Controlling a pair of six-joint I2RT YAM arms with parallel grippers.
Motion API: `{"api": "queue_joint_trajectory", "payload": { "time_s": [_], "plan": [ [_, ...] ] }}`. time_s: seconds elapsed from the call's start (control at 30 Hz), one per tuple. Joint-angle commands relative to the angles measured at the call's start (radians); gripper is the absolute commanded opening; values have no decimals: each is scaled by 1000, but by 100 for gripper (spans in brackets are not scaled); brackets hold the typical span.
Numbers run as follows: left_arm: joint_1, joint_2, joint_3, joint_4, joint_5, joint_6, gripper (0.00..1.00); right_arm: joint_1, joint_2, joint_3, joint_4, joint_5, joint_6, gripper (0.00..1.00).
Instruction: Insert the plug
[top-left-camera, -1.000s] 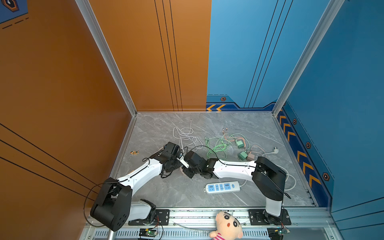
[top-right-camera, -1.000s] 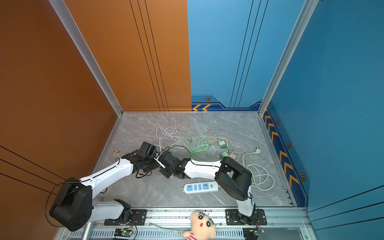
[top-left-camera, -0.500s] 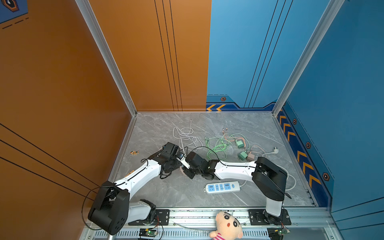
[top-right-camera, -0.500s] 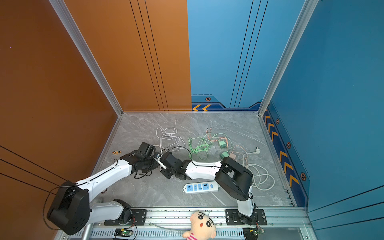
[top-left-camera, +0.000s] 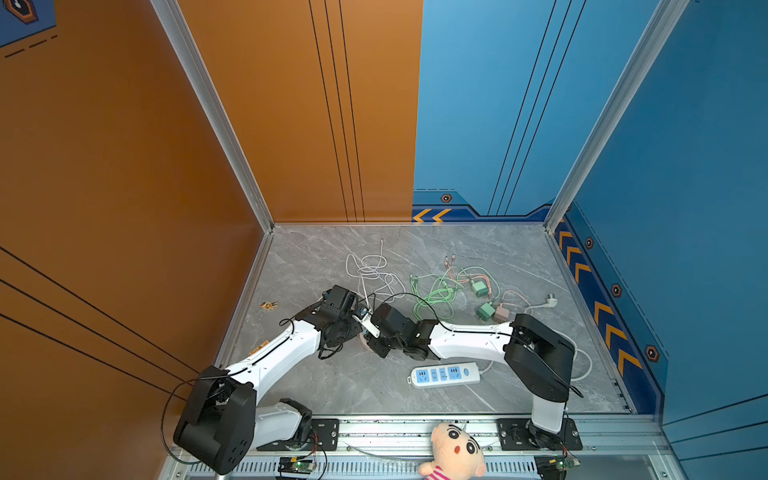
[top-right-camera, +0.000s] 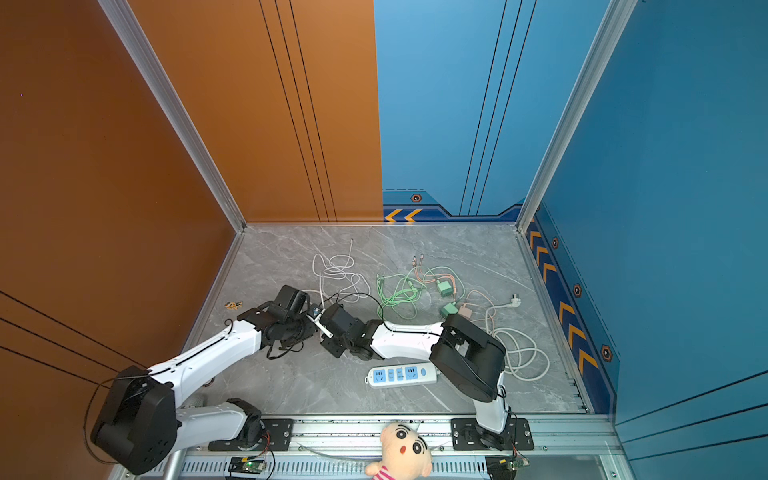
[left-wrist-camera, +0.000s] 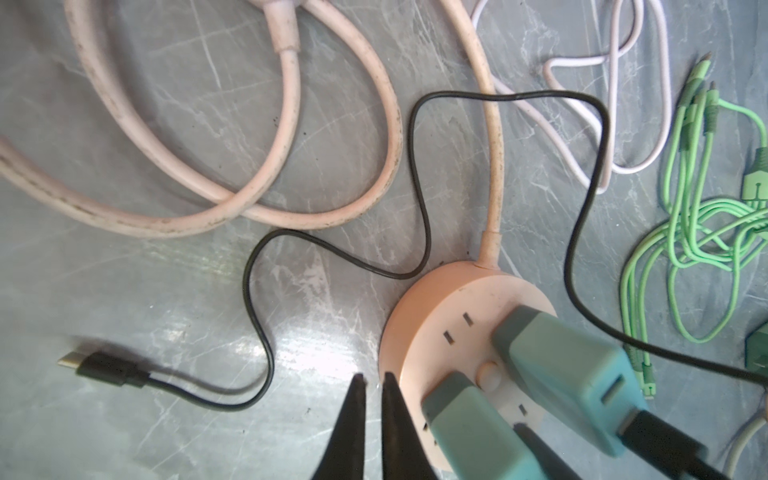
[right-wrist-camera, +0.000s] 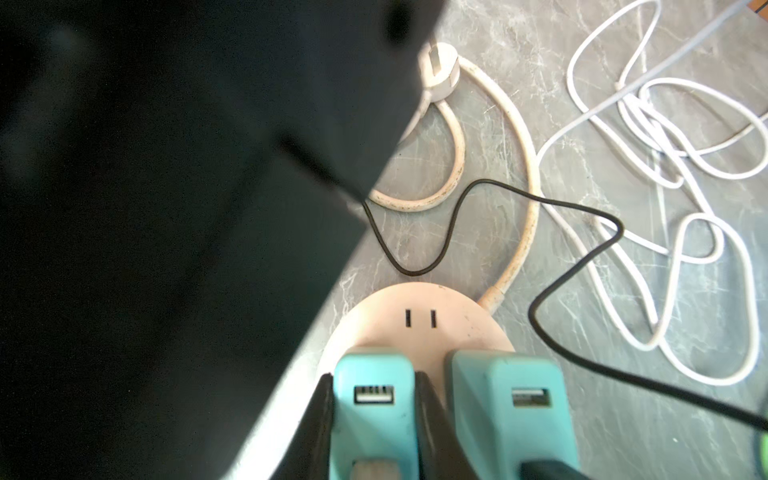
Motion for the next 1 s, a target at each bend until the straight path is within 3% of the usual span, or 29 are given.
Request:
{"api": "queue_joint_trajectory", "payload": {
  "time_s": [0.0, 0.43, 0.63, 0.97],
  "plan": [
    [4, -50, 22, -6, -9, 19, 12, 1, 88, -45, -268, -36, 0, 0],
    [20, -124, -10, -12, -20, 16, 13, -3, 85, 29, -299, 17, 20, 7],
    [34, -150, -16, -13, -16, 18, 14, -7, 96, 72, -300, 69, 23, 20],
    [43, -192, -34, -11, -25, 17, 15, -9, 157, 101, -299, 115, -10, 23]
  ]
}}
